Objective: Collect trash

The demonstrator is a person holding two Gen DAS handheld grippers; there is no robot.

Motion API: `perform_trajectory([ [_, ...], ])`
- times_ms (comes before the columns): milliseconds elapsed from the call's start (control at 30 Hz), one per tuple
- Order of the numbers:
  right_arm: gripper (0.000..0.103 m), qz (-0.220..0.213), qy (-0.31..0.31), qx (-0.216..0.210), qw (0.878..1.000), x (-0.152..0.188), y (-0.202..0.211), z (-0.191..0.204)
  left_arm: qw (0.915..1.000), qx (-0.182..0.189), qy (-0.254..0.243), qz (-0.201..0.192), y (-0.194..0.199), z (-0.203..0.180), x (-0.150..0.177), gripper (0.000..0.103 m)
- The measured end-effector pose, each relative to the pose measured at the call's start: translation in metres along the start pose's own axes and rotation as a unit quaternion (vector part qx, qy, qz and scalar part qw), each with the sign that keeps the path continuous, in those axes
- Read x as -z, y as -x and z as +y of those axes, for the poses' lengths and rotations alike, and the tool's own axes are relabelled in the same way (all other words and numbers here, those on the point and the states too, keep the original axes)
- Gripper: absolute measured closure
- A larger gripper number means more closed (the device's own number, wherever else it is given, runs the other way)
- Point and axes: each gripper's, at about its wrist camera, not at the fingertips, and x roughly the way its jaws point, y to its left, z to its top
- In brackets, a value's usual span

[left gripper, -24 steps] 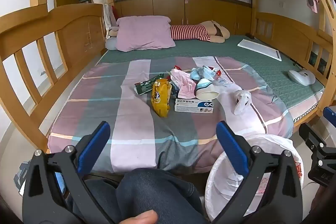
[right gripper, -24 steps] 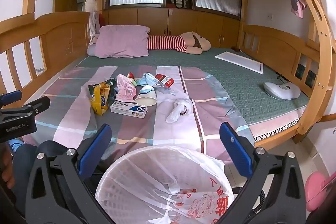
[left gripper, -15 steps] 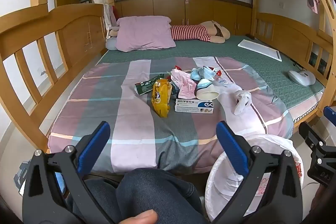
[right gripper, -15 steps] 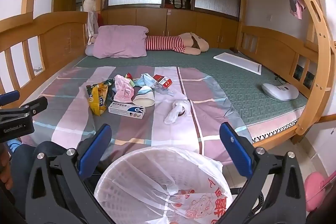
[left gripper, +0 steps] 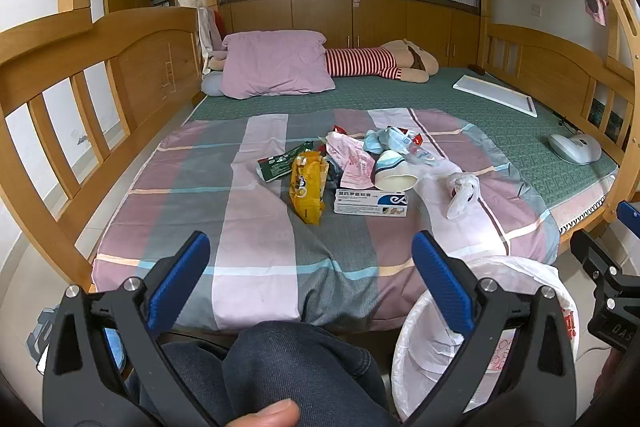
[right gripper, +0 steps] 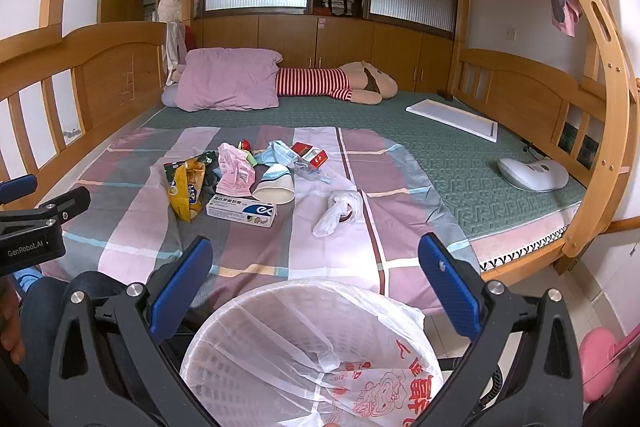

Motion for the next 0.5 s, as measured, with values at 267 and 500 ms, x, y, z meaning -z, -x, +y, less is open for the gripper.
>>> perform_trajectory([
  [267, 0.002, 0.002, -0.002, 0.000, 1.000, -0.0027, -0.0035, -0.0012, 1.0000, 0.000, 0.000, 0.000, -0.0001, 0.0000, 0.0000, 0.003],
  [500, 0.002, 0.002, -0.001, 0.001, 1.000, -0.0027, -0.0035, -0.0009, 1.0000, 0.000, 0.000, 0.000, -0.0001, 0.0001, 0.0000, 0.003],
])
